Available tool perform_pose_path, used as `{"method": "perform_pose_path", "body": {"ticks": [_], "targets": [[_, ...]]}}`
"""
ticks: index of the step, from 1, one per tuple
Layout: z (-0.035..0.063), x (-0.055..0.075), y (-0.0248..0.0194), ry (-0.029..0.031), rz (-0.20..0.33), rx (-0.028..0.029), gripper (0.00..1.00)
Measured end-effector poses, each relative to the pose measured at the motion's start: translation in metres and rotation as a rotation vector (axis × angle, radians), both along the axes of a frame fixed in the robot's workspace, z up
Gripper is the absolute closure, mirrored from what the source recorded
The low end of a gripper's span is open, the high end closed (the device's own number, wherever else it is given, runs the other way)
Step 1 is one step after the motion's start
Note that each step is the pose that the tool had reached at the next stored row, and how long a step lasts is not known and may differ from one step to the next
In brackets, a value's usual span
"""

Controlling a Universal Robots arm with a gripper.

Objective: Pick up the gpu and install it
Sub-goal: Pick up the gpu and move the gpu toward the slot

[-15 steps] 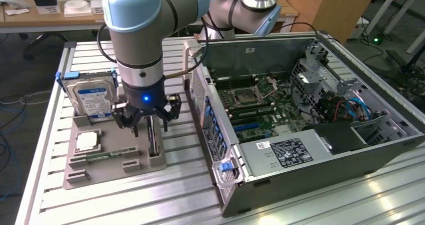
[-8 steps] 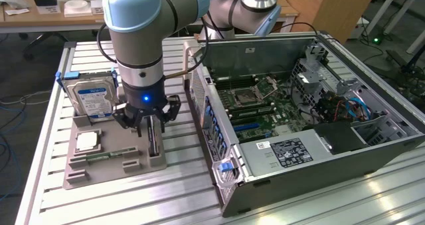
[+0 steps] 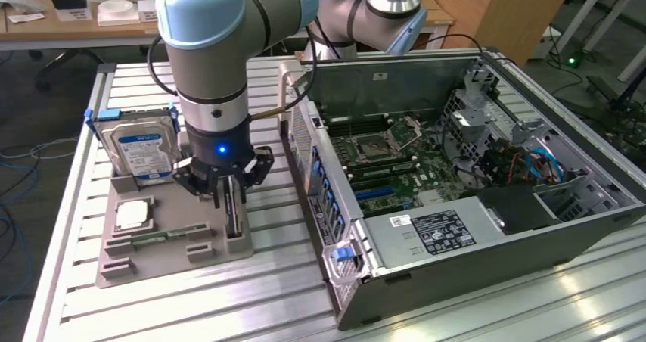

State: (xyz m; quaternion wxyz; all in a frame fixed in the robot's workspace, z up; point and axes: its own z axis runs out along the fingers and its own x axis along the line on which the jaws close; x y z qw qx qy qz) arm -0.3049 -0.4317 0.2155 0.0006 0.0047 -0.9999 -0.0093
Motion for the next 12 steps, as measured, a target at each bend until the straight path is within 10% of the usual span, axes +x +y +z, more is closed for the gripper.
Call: {"method": "perform_pose_path", "body": {"ticks": [12], "targets": [[0.0, 0.0, 0.0018, -0.0001, 0.0, 0.0, 0.54]]}}
